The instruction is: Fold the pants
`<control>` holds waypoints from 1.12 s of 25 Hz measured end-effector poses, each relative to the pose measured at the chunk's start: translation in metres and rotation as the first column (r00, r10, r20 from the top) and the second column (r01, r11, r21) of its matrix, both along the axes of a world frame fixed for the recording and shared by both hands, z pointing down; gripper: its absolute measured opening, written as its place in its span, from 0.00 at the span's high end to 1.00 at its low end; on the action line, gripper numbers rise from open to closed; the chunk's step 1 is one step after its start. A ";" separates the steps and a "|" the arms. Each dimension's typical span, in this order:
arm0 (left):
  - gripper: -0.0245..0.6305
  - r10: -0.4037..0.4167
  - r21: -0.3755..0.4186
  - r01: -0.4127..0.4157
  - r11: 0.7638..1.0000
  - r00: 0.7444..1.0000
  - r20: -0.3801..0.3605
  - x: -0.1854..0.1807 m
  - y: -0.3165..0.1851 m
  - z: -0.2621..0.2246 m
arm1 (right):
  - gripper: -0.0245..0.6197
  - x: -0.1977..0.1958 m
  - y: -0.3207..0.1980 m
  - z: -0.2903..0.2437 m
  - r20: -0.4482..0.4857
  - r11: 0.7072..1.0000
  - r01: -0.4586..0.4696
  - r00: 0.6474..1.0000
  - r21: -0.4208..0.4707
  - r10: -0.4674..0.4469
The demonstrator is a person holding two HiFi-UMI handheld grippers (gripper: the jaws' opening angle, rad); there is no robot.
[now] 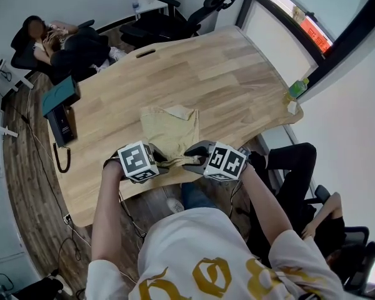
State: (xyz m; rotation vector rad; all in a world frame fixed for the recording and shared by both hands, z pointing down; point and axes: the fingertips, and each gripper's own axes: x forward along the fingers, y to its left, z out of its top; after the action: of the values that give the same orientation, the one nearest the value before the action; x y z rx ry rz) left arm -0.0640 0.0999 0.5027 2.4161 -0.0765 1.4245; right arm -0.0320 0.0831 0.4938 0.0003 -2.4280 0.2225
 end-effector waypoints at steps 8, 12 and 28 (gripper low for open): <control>0.78 -0.019 0.012 0.019 1.000 1.000 -0.005 -0.004 -0.054 -0.001 | 0.87 -0.005 -0.052 -0.005 0.005 1.000 -0.015 1.000 0.023 0.015; 0.79 -0.022 0.000 0.022 1.000 1.000 0.002 -0.011 -0.084 0.006 | 0.89 -0.013 -0.079 0.006 -0.011 1.000 -0.008 1.000 0.025 0.009; 0.78 -0.090 0.073 0.086 0.994 0.994 0.059 -0.030 -0.187 0.040 | 0.90 -0.030 -0.169 0.031 -0.025 0.998 -0.056 0.998 0.026 0.057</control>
State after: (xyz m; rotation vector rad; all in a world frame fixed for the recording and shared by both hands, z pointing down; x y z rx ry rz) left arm -0.0938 -0.0871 0.5428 2.3922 -0.2495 1.4806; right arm -0.0625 -0.0860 0.5247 0.0831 -2.4066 0.2161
